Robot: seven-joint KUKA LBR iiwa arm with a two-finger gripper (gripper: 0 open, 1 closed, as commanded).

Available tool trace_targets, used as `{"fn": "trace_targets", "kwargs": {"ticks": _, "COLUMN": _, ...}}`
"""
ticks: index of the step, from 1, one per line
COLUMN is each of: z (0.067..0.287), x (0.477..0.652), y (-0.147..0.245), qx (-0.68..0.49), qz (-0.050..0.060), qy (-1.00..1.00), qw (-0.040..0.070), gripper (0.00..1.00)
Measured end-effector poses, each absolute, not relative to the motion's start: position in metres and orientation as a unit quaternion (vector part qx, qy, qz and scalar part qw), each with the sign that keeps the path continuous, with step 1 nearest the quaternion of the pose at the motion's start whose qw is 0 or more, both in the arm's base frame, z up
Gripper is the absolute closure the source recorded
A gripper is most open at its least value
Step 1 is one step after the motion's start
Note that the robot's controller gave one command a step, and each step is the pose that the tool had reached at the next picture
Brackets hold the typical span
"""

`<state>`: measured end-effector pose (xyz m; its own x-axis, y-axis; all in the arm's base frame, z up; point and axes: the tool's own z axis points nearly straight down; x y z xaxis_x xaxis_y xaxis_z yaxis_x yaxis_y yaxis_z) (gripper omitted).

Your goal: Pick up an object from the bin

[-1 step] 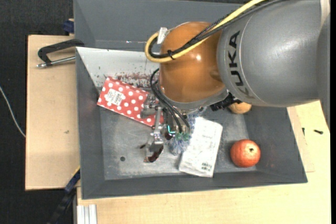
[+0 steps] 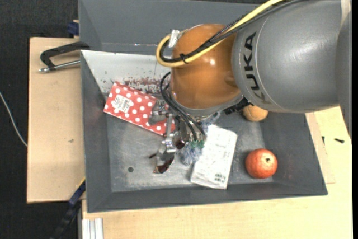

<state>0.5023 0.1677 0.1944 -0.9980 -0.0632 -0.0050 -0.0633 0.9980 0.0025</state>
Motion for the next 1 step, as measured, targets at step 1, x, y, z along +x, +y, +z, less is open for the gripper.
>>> {"fn": "trace_targets", "kwargs": {"ticks": 1, "z": 0.1057, "x": 0.5152, "y": 0.1344, "qx": -0.245, "qz": 0.0, "qy": 0.97, "qw": 0.003, "gripper": 0.0}}
